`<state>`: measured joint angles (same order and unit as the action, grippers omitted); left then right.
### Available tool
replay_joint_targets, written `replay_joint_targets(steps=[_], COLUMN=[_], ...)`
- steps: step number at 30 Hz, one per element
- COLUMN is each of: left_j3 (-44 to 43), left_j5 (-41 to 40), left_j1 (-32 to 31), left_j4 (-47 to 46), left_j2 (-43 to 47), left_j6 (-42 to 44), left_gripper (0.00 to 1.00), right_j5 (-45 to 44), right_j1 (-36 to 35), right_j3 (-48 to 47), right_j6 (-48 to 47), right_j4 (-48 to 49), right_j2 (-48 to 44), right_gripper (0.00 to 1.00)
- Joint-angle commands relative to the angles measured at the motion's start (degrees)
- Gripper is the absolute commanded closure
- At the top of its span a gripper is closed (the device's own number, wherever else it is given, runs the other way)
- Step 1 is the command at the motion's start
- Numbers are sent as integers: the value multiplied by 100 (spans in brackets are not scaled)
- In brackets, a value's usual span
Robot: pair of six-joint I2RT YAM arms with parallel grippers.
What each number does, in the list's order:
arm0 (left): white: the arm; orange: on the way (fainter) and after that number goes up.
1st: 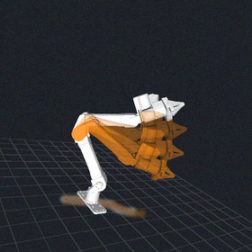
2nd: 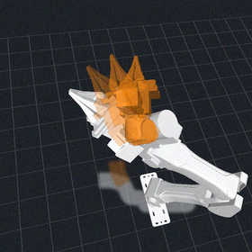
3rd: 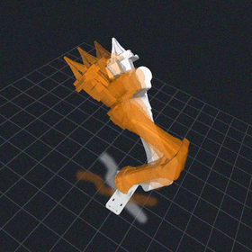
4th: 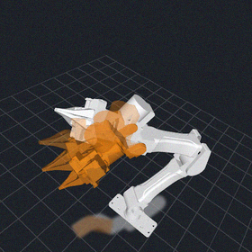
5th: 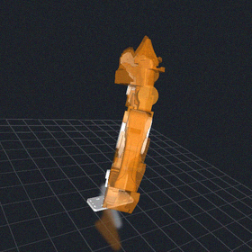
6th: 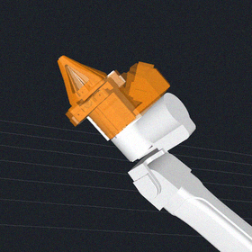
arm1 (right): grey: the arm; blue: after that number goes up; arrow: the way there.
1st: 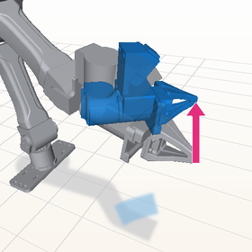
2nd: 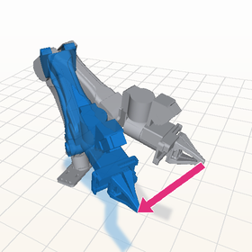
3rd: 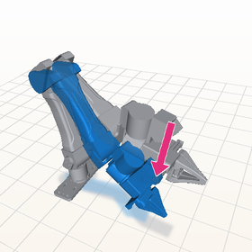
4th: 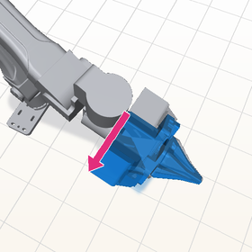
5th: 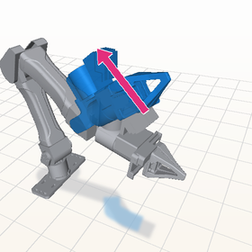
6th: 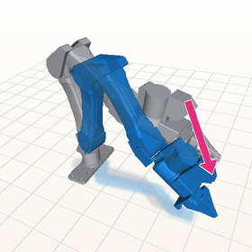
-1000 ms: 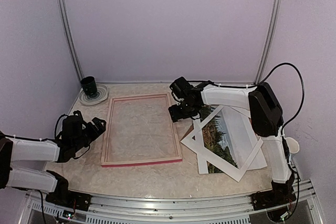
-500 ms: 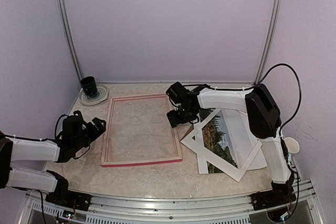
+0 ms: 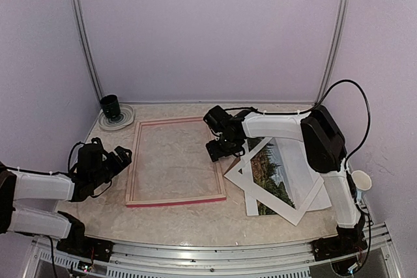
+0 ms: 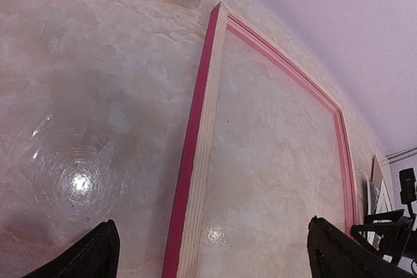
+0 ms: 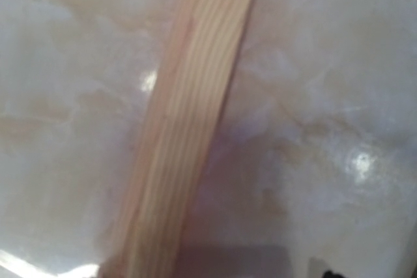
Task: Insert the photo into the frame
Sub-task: Pick up the mat board from the photo.
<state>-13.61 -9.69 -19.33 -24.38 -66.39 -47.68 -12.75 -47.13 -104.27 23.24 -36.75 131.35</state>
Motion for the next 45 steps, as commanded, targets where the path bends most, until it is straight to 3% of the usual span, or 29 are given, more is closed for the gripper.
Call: replay_joint_targets(steps=[1, 15, 29, 38, 45], left_j3=[41, 58, 43, -70, -275], left_j5=[-120, -140, -147, -51, -22], left_j1=[-27, -28, -31, -27, -27], left_j4=[-58, -32, -29, -59, 91], left_j2=[29, 78, 75, -84, -52], left_j6=[68, 78, 110, 86, 231], left_gripper=[1, 1, 1, 1, 1], right_j5=[-170, 124, 70, 220, 853], right_j1=[-76, -193, -305, -293, 83], right_j3=[33, 24, 771, 382, 1110], right_j6=[-13, 7, 90, -14, 170], right_j4=[-320, -435, -304, -316, 261], right_j2=[219, -348, -601, -823, -1496], right_gripper=[26, 26, 26, 25, 25])
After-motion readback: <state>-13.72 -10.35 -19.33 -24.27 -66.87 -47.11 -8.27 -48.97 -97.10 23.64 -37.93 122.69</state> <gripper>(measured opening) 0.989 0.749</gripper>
